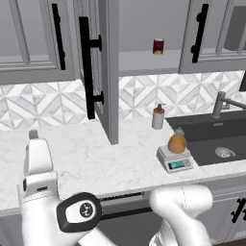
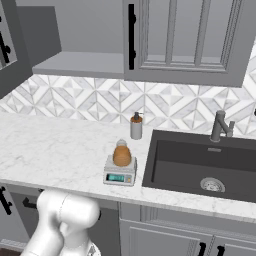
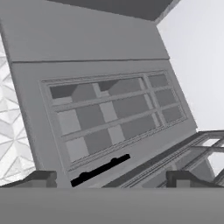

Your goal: Pick the honey bottle and place it on the digital scale for weighing, and close the cabinet.

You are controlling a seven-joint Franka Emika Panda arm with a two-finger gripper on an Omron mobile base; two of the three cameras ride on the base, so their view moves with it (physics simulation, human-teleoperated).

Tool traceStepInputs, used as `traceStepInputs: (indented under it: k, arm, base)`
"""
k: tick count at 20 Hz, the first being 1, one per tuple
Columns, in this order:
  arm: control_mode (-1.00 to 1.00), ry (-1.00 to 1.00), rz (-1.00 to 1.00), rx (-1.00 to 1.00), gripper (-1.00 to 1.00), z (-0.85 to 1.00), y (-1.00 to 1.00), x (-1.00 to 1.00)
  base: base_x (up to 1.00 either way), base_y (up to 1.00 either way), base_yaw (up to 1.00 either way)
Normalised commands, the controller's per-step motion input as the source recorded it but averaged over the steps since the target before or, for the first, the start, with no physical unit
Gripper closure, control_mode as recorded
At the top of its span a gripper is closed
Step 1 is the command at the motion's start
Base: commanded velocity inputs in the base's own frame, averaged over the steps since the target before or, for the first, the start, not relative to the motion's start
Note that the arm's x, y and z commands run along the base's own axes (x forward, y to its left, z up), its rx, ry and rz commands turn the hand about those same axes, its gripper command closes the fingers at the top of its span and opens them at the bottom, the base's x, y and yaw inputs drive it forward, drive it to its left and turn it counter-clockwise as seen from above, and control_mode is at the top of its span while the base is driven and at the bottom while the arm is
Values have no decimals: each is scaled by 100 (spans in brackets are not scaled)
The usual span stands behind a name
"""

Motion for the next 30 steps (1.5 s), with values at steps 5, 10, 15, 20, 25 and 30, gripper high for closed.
traceStepInputs:
  k: [5,10,15,20,25,30]
  arm:
    - [-100,-12,-31,0,-100,-17,-3,96]
    - [-100,-12,-24,2,-100,-5,-30,79]
    - [-100,-7,-20,12,-100,0,-28,49]
    - [-100,-5,-20,16,-100,2,-55,11]
    - [-100,0,-24,13,-100,8,-56,3]
    - [-100,2,-28,9,-100,32,-2,1]
  base:
    - [0,0,0]
    - [0,0,0]
    - [0,0,0]
    - [0,0,0]
    - [0,0,0]
    - [0,0,0]
